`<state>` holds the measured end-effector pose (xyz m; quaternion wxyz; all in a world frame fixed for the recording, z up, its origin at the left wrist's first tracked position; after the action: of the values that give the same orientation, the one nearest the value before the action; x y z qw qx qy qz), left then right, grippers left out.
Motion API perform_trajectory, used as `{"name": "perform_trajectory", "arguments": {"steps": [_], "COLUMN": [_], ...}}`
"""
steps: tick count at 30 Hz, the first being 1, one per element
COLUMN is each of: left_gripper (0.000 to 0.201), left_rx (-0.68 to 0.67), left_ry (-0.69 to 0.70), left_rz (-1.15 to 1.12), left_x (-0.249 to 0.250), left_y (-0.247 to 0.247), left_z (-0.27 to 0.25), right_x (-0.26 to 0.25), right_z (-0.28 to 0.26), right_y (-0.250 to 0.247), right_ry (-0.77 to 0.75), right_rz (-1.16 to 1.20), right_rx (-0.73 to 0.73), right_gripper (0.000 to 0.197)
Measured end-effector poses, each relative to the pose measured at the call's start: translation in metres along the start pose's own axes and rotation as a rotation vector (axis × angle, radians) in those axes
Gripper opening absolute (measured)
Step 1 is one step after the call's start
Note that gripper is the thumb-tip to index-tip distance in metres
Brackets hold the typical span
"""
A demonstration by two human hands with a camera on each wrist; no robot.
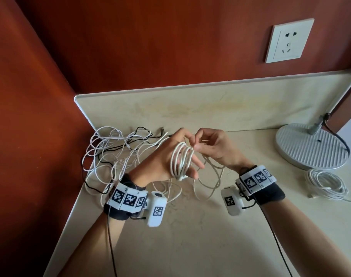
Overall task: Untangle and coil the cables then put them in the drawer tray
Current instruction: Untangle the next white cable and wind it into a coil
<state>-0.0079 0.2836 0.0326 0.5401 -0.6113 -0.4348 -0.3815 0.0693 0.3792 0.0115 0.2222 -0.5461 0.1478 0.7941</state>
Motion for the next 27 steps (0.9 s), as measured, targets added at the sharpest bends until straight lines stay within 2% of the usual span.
{"name": "perform_trajectory", "arguments": {"steps": [2,4,6,9,11,13,14,16,17,19,21,23,25,27], "left_gripper": [0.064,0.062,0.071,0.093,0.098,0.104,0.114,0.131,0.129,0.105,0.089,0.084,0.079,0.067], "left_rx": [0.067,0.064,0.043,0.023,0.058,0.18,0.235,0.292,0.306,0.321,0.324,0.347,0.422,0.48], "left_ry": [0.115,0.215,0.309,0.324,0.307,0.285,0.277,0.298,0.314,0.335,0.357,0.387,0.438,0.451], "left_rz": [0.053,0.068,0.058,-0.139,-0.244,-0.29,-0.313,-0.346,-0.357,-0.405,-0.438,-0.383,-0.11,0.307], "left_x": [0.015,0.028,0.036,0.03,0.026,0.026,0.028,0.033,0.035,0.035,0.031,0.029,0.032,0.033], "left_y": [-0.004,-0.001,0.001,-0.004,-0.013,-0.03,-0.038,-0.051,-0.055,-0.065,-0.075,-0.085,-0.094,-0.088], "left_z": [0.001,0.004,0.004,0.004,0.005,0.003,0.001,-0.002,-0.003,-0.004,-0.005,-0.007,-0.009,-0.006], "right_x": [0.007,0.002,-0.006,-0.006,0.011,0.034,0.043,0.053,0.052,0.05,0.059,0.066,0.059,0.039], "right_z": [-0.002,-0.003,-0.003,-0.003,-0.007,-0.015,-0.018,-0.018,-0.015,-0.009,-0.007,-0.008,-0.005,0.001], "right_y": [0.003,0.012,0.022,0.021,0.014,0.009,0.008,0.0,-0.005,-0.019,-0.038,-0.056,-0.068,-0.072], "right_ry": [-0.025,-0.068,-0.089,-0.021,0.051,0.136,0.168,0.162,0.129,0.112,0.219,0.348,0.375,0.292], "right_rz": [-0.087,-0.123,-0.128,-0.224,-0.37,-0.488,-0.544,-0.668,-0.728,-0.827,-0.957,-1.081,-1.162,-1.157], "right_rx": [0.036,0.018,-0.049,-0.096,-0.171,-0.296,-0.349,-0.363,-0.329,-0.249,-0.236,-0.223,-0.127,0.012], "right_gripper": [0.039,0.032,0.02,0.019,0.035,0.022,0.013,0.008,0.008,0.009,0.012,0.021,0.028,0.027]}}
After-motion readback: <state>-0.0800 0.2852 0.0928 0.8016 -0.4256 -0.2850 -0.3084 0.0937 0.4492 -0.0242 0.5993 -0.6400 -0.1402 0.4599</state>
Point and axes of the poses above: each hand's wrist, its own z-axis towards the middle knuckle, its own y-axis out of the palm, x = y × z, the point moved 9 cm from there along z, towards the middle knuckle, and after that the axes turned 7 degrees about -y, right-handed, at the moved point
